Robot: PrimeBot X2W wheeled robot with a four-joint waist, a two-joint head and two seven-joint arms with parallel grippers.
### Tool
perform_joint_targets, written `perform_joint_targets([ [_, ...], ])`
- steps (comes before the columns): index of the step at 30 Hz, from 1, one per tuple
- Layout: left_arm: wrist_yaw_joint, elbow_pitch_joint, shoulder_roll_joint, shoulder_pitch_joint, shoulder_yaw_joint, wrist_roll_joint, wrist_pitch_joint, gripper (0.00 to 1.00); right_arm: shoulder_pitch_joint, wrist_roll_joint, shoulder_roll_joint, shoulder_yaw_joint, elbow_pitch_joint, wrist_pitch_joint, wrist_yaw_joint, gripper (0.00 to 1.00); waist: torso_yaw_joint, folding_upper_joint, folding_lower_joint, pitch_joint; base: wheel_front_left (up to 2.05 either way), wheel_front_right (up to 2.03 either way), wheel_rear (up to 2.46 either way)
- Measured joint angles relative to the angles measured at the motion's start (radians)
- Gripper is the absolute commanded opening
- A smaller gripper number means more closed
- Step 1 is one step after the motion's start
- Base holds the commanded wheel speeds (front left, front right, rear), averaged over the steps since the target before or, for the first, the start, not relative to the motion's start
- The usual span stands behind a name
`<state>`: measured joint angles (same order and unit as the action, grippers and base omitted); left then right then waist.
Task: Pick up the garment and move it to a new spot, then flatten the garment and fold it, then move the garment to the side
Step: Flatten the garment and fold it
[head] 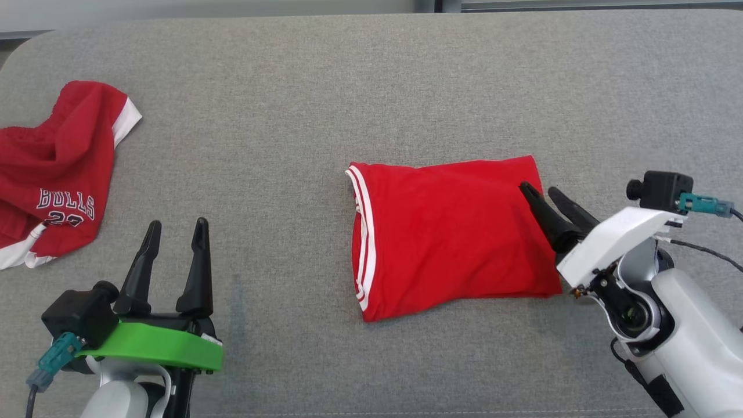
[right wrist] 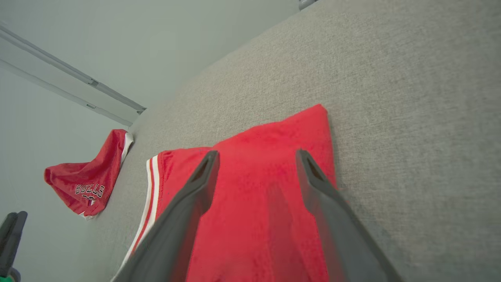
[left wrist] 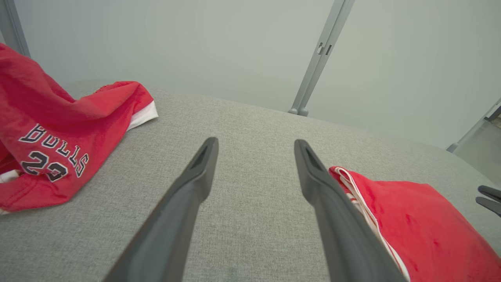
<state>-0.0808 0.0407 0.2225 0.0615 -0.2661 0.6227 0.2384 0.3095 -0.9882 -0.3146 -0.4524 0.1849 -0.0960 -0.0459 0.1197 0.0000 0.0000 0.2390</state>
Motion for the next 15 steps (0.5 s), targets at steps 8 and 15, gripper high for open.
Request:
perform_joint_targets([
  [8,-0.003,0.005,-0.013,-0.004,-0.008,-0.004,0.000,1.00,-0.081,-0.029,-0.040,0.037,0.037,0.006,-0.010,1.00,0.001,0.0000,0.0000,0.005,0.00,0.00,0.00],
  [15,-0.003,0.010,-0.013,-0.004,-0.012,-0.012,0.000,1.00,-0.094,-0.058,-0.041,0.057,0.045,0.007,-0.008,1.00,0.021,0.0000,0.0000,0.016,0.00,0.00,0.00],
])
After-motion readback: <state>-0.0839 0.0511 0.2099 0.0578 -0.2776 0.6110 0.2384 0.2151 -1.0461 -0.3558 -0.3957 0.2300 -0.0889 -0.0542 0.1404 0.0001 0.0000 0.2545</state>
